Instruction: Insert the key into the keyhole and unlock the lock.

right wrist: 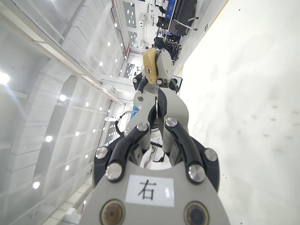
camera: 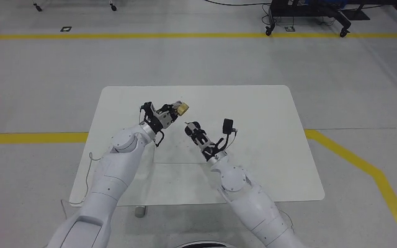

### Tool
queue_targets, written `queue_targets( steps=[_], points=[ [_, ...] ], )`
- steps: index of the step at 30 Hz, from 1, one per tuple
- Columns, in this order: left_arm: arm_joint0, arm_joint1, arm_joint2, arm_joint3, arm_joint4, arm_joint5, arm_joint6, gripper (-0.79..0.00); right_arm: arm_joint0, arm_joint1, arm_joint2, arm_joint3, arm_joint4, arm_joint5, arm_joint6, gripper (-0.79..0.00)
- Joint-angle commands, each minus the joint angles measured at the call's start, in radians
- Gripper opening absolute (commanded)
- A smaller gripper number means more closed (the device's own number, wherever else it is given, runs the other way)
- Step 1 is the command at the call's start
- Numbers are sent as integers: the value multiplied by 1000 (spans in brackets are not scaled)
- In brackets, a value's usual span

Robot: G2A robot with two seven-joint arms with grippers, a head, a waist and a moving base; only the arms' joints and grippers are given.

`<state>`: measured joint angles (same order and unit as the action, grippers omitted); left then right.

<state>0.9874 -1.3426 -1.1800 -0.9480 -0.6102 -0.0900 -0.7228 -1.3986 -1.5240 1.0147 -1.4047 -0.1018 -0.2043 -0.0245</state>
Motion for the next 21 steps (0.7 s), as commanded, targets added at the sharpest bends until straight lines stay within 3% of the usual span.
queue_targets(
  steps=[1, 7, 21],
  points=[
    [0, 1, 4, -5, 23, -10, 8, -785, -6, -3, -7, -1, -26, -18, -59, -785],
    [1, 0, 8, -8, 43, -14, 12, -785, -12, -9, -25, 1, -79, -28, -138, -785],
    [4, 5, 15, -21, 107, -51, -21, -785, 13, -20, -39, 9, -78, 4, -138, -785]
  ],
)
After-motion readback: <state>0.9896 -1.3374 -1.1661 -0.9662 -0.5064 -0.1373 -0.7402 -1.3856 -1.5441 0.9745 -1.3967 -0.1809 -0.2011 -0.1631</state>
